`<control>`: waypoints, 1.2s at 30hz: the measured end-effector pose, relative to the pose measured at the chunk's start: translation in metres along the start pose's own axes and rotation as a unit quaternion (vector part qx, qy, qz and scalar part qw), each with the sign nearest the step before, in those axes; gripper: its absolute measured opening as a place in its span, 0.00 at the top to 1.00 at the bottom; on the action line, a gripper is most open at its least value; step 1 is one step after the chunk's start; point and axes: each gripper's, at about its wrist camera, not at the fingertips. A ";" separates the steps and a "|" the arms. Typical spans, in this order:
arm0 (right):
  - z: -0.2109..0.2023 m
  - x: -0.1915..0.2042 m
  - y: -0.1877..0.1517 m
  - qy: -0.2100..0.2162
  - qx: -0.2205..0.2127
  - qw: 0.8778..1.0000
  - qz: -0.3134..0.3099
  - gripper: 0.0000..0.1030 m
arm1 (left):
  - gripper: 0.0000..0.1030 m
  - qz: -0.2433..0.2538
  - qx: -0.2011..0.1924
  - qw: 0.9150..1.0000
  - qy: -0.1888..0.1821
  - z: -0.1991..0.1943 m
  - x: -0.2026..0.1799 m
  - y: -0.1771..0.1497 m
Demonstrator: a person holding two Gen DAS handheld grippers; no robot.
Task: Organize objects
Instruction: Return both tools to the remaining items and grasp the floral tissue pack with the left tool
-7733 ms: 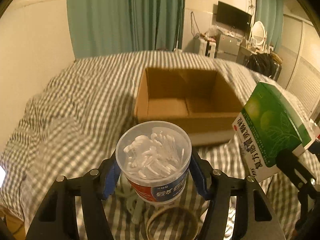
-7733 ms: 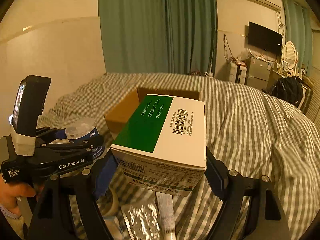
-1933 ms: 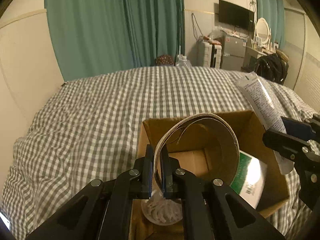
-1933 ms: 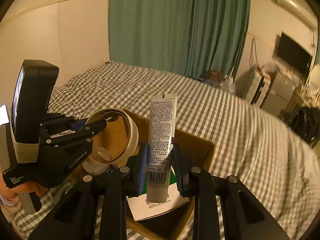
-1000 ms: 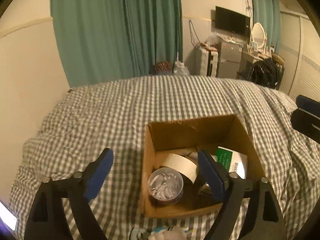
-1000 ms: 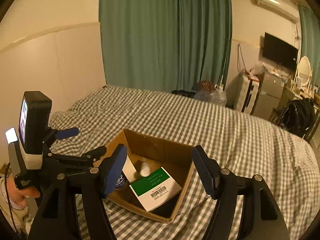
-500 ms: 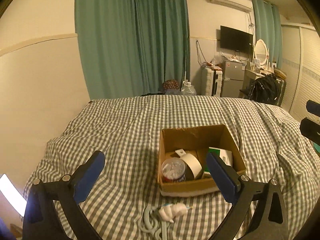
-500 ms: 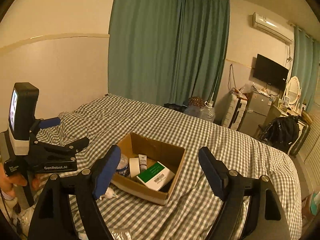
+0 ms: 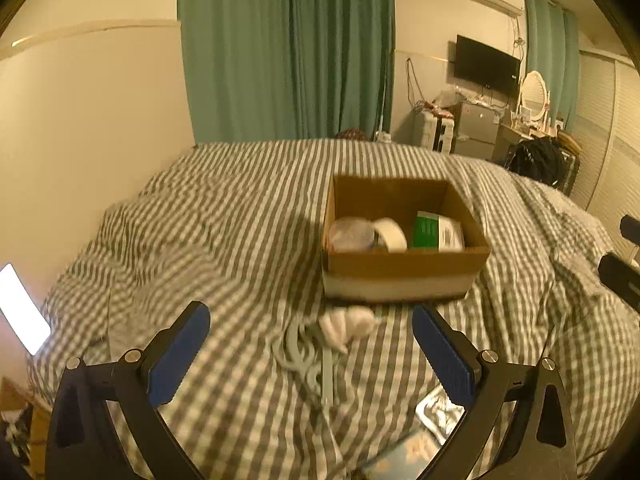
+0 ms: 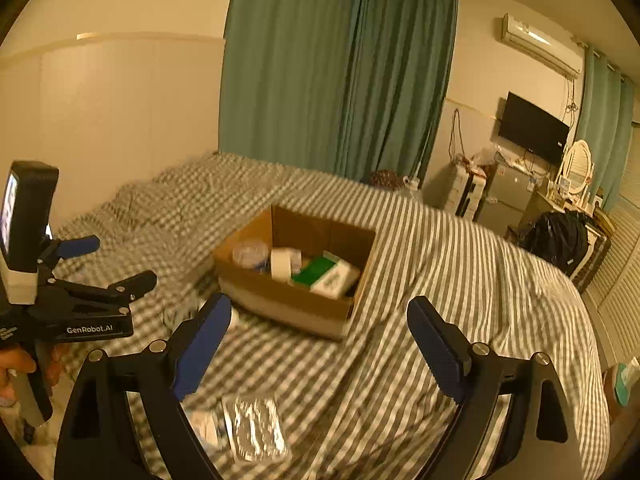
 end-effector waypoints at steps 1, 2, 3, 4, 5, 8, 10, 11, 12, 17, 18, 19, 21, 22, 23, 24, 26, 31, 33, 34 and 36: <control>0.004 0.003 -0.010 0.002 0.010 1.000 -0.001 0.13 | 0.00 0.003 0.003 1.000 0.003 0.001 -0.002 -0.010; 0.007 0.006 -0.019 0.002 0.016 1.000 -0.001 0.13 | 0.00 0.005 0.006 1.000 0.004 0.001 -0.004 -0.016; 0.012 0.008 -0.027 0.001 0.024 1.000 -0.001 0.13 | 0.00 0.009 0.015 1.000 0.002 0.004 -0.007 -0.023; 0.017 0.010 -0.036 0.001 0.033 0.999 0.001 0.13 | 0.00 0.011 0.023 1.000 0.000 0.006 -0.008 -0.028; 0.022 0.010 -0.042 0.001 0.039 0.999 0.003 0.13 | 0.00 0.013 0.035 0.999 -0.005 0.010 -0.011 -0.036; 0.039 0.012 -0.066 0.006 0.065 0.998 0.017 0.13 | 0.00 0.013 0.062 0.998 -0.008 0.019 -0.017 -0.053; 0.047 0.010 -0.081 0.009 0.083 0.996 0.024 0.13 | 0.00 0.018 0.072 0.997 -0.013 0.023 -0.021 -0.064; 0.050 0.010 -0.085 0.009 0.088 0.996 0.027 0.13 | 0.00 0.020 0.073 0.997 -0.011 0.024 -0.022 -0.068; 0.054 0.008 -0.091 0.008 0.097 0.995 0.032 0.13 | 0.00 0.022 0.076 0.997 -0.010 0.025 -0.023 -0.073; 0.066 -0.005 -0.116 0.009 0.126 0.990 0.070 0.13 | 0.00 0.044 0.096 0.994 -0.024 0.029 -0.035 -0.099; 0.067 -0.008 -0.119 0.007 0.130 0.988 0.078 0.13 | 0.00 0.047 0.097 0.994 -0.030 0.029 -0.037 -0.103; 0.067 -0.010 -0.120 0.006 0.132 0.988 0.083 0.13 | 0.00 0.053 0.097 0.993 -0.041 0.026 -0.041 -0.109; 0.068 -0.013 -0.123 0.004 0.132 0.987 0.090 0.13 | 0.00 0.066 0.092 0.992 -0.057 0.021 -0.048 -0.115; 0.068 -0.014 -0.124 0.003 0.132 0.987 0.091 0.13 | 0.00 0.078 0.089 0.991 -0.066 0.018 -0.053 -0.119; 0.067 -0.014 -0.125 0.002 0.133 0.987 0.092 0.13 | 0.00 0.092 0.086 0.989 -0.073 0.015 -0.060 -0.122; 0.067 -0.014 -0.124 0.000 0.133 0.987 0.092 0.13 | 0.00 0.104 0.084 0.988 -0.078 0.013 -0.065 -0.125; 0.067 -0.015 -0.124 -0.002 0.133 0.987 0.093 0.13 | 0.00 0.131 0.085 0.984 -0.091 0.014 -0.079 -0.133; 0.069 -0.017 -0.126 -0.002 0.135 0.986 0.097 0.13 | 0.13 0.170 0.108 0.974 -0.100 0.032 -0.099 -0.144; 0.071 -0.017 -0.127 0.000 0.137 0.986 0.098 0.13 | 0.16 0.169 0.118 0.973 -0.103 0.038 -0.098 -0.144; 0.071 -0.017 -0.127 0.000 0.137 0.986 0.097 0.13 | 0.17 0.158 0.124 0.973 -0.114 0.040 -0.095 -0.143; 0.073 -0.015 -0.127 0.003 0.137 0.986 0.095 0.13 | 0.19 0.136 0.124 0.975 -0.124 0.037 -0.085 -0.138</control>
Point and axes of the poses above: each gripper's, at about its wrist camera, not at the fingertips, and z roughly the way its jaws point, x to its left, y to its top, and after that the axes turned 13 degrees about y, right-handed
